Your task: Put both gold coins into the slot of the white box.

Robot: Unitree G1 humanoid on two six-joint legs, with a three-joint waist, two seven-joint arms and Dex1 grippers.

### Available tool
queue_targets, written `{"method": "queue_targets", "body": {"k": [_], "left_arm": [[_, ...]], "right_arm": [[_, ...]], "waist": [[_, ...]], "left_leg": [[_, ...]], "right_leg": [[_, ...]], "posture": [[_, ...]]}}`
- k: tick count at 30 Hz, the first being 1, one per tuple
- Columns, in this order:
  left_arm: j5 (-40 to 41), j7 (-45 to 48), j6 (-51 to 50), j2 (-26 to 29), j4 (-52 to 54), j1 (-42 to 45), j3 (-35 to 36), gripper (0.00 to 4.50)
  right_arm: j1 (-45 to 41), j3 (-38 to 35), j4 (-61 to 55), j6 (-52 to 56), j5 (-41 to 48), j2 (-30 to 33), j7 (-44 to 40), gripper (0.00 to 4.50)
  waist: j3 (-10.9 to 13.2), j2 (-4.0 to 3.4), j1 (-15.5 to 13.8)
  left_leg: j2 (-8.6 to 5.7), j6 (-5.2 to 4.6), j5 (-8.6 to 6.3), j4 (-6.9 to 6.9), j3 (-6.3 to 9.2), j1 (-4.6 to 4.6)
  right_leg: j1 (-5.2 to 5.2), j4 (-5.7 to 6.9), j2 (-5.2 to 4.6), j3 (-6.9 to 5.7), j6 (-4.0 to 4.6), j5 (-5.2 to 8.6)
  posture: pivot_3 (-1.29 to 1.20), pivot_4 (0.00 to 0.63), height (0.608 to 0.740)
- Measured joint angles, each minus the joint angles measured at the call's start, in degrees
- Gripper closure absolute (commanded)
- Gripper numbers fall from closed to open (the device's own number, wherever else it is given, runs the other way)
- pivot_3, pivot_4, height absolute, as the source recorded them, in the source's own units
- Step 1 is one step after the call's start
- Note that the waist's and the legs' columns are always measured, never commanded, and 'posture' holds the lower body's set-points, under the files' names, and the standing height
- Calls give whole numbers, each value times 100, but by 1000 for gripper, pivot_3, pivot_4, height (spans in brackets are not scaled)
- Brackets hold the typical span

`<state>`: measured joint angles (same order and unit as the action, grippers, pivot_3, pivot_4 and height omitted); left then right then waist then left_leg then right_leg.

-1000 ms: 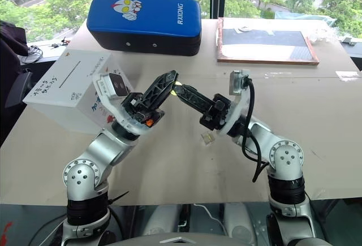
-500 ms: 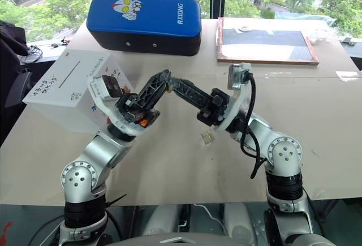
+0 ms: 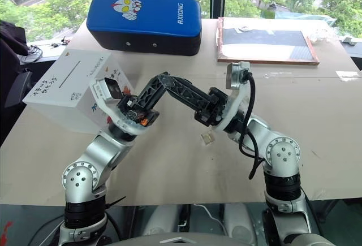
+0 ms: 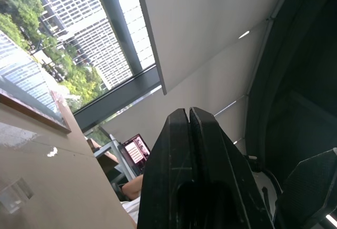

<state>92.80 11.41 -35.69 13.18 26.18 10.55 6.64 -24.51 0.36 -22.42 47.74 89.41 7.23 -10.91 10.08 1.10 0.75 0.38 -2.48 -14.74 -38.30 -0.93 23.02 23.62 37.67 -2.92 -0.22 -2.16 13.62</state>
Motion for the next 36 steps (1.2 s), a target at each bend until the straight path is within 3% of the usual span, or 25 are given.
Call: {"method": "queue_targets", "body": {"k": [16,27,33,36], "left_arm": [[-156,-166,-14,-55,-128,-26,-118,4500],[-148,-415,-10,-157,-202,28,-47,4500],[-428,-278,-31,390,-268,-54,303,4500],[-601,-18,-84,772,-312,-237,550,3676]], "right_arm": [[-61,190,304,-538,-1860,-136,233,69],[-61,127,314,-546,-2126,-302,287,69],[-8,-34,333,-545,-2291,-141,234,69],[117,-158,350,-531,-2294,43,66,0]], "waist": [[1,1,-12],[1,1,-3],[2,0,4],[3,-2,1]], "left_leg": [[-1,0,0,1,-1,8],[0,0,0,7,8,9],[0,0,0,11,8,8],[0,0,0,15,7,9]], "right_leg": [[3,-9,-4,0,0,0],[4,-10,-3,-1,0,0],[6,-11,0,-11,1,1],[7,-15,-1,-15,1,1]], "posture": [[0,150,740],[0,150,740],[0,150,740],[0,150,740]]}}
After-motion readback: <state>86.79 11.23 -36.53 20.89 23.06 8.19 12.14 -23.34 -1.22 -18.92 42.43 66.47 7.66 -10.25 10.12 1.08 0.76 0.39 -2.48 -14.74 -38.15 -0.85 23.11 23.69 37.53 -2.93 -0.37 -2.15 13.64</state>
